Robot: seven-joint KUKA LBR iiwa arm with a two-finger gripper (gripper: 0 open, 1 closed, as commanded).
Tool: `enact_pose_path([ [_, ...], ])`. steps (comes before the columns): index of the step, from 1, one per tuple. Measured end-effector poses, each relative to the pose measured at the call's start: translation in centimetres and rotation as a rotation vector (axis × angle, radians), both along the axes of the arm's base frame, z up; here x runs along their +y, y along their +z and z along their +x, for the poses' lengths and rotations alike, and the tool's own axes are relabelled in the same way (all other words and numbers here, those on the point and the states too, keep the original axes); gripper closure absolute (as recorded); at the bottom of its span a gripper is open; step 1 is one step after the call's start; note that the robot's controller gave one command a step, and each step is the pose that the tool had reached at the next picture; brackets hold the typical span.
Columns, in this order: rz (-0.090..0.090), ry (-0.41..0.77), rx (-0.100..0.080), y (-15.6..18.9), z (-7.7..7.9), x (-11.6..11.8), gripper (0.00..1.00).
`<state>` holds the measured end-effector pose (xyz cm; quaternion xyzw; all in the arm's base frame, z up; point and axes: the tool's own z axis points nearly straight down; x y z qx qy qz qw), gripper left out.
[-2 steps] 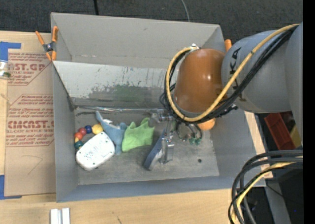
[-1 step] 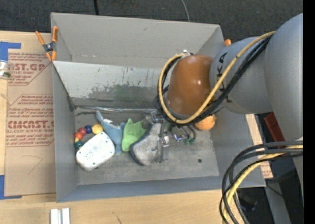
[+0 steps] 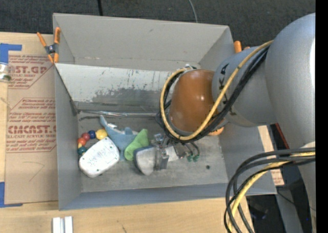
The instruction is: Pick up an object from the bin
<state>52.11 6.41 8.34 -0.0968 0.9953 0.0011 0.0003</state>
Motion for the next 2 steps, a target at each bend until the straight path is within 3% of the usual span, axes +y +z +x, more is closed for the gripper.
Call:
enact_pose_path([
  [1, 0.0, 0.0, 0.0, 0.0, 0.0, 0.0, 1.0],
  [2, 0.001, 0.033, -0.007, 16.1, 1.3, 0.1, 1.0],
])
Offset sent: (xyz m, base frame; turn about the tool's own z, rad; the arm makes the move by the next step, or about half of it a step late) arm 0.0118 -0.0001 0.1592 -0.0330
